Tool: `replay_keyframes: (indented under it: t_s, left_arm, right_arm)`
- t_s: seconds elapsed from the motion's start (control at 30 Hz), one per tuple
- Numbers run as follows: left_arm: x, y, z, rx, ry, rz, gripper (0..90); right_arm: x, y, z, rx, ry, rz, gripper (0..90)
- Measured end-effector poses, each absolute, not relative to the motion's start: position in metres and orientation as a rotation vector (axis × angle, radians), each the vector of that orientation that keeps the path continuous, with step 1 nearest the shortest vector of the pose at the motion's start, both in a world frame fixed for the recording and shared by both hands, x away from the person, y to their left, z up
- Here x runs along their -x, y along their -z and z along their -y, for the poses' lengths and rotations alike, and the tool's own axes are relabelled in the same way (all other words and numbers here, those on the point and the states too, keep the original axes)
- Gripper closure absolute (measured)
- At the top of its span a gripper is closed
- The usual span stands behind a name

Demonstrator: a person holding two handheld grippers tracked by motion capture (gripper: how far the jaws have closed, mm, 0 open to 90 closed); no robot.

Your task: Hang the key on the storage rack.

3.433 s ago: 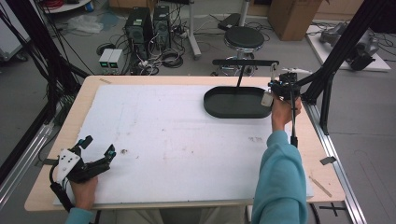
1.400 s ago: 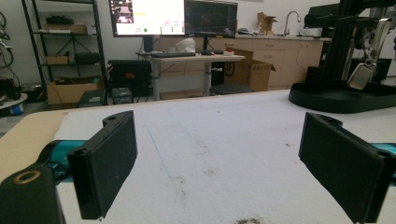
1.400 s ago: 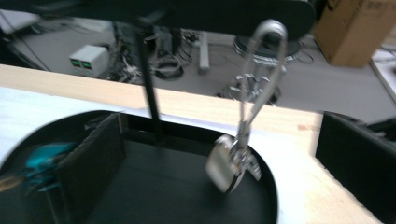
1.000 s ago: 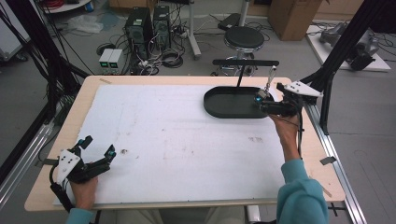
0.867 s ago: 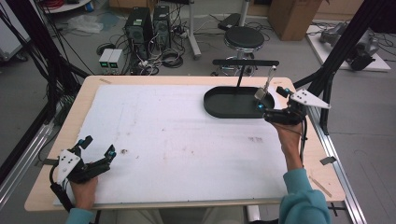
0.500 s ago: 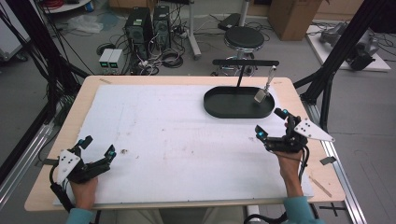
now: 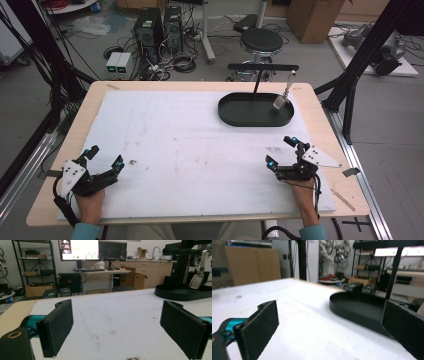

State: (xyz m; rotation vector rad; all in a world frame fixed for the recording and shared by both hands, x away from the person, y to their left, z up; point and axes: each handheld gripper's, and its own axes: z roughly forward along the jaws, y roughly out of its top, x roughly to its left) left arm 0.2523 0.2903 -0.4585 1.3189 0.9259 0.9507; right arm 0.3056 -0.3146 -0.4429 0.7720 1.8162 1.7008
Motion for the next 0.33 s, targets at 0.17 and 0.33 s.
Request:
replay_keyframes:
  t_s: [0.17, 0.33]
  left_arm:
    - [-0.2523, 0.4584, -0.2905, -1.321, -0.948, -0.928, 11.9]
    - [-0.2521, 0.4586, -0.2902, -1.317, -0.951, -0.926, 12.0]
  right_arm:
    - [-0.3058, 0.4543, 0.3139, -0.804, -1.709, -1.851, 0.7]
    - [-0.3045, 0.4543, 0.3125, -0.791, -1.691, -1.845, 0.7]
